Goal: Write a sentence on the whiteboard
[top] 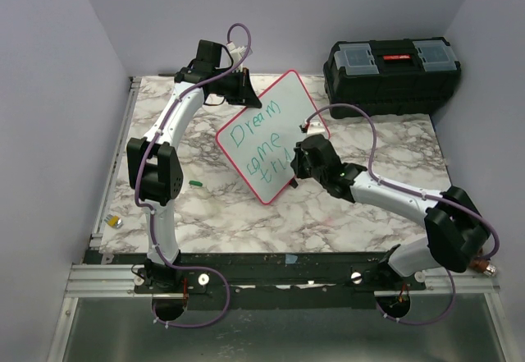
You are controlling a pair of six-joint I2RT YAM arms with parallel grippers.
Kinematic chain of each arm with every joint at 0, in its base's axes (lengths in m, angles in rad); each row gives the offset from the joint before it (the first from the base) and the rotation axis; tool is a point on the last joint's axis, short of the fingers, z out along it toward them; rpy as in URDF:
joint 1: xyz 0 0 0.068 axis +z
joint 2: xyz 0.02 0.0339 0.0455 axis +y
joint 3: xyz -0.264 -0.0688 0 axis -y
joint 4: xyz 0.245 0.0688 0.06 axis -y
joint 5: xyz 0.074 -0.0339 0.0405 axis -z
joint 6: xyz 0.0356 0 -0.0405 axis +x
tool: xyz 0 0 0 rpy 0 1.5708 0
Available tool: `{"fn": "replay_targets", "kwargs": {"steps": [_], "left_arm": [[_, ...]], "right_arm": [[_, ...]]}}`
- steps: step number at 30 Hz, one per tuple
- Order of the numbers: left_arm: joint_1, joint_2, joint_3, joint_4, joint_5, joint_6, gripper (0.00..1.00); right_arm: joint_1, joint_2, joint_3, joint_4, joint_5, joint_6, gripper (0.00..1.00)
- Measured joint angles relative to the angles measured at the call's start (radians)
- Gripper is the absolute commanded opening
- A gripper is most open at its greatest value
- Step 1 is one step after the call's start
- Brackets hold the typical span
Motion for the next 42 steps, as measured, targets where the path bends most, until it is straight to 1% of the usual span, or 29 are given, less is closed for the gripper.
{"fn": "replay_targets", "kwargs": {"steps": [9, 23, 33, 42], "left_arm": [[0.0, 0.0, 0.0, 0.001, 0.0, 0.0, 0.0], [0.0, 0.0, 0.0, 0.001, 0.0, 0.001, 0.0], [0.0, 0.0, 0.0, 0.001, 0.0, 0.003, 0.0], [0.0, 0.0, 0.0, 0.001, 0.0, 0.003, 0.0]], "right_arm": [[0.0, -0.021, -0.048, -0.001, -0.032, 0.027, 0.01], [-0.007, -0.022, -0.048, -0.001, -0.056, 0.043, 0.01], [-0.007, -0.03, -0.054, 0.0, -0.102, 0.048, 0.01], [-0.007, -0.035, -0.056, 0.0, -0.105, 0.049, 0.01]]}}
